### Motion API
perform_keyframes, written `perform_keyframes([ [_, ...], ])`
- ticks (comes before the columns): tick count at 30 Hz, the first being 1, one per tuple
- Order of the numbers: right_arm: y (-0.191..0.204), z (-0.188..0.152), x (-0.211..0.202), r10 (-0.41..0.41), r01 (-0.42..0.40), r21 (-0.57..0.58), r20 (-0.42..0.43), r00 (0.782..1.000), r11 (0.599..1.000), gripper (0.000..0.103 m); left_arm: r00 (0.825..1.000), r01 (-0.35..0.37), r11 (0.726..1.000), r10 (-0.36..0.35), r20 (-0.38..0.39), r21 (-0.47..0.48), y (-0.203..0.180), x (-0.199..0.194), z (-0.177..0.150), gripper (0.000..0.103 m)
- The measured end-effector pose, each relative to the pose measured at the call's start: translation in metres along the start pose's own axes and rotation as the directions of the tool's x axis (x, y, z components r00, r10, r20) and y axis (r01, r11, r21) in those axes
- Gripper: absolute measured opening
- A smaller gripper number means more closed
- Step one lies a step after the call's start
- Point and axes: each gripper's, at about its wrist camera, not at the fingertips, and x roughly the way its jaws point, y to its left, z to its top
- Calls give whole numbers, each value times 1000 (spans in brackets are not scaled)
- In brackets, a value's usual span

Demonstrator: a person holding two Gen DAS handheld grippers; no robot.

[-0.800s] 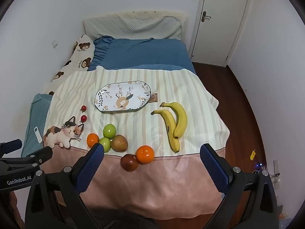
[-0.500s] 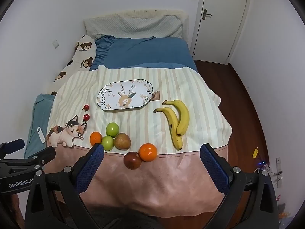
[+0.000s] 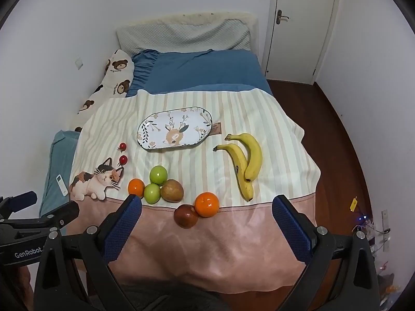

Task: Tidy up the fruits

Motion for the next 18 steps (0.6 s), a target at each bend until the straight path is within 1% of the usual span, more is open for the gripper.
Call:
perform_keyframes([
  [8, -5, 0, -3, -3, 3, 6, 2, 1000, 1000, 102, 1000, 14, 1000, -14, 0, -1, -1, -3, -3, 103],
  [18, -4, 0, -12, -6, 6, 6, 21, 1000, 1000, 102, 1000, 6, 1000, -6, 23, 1, -7, -6, -3, 103],
])
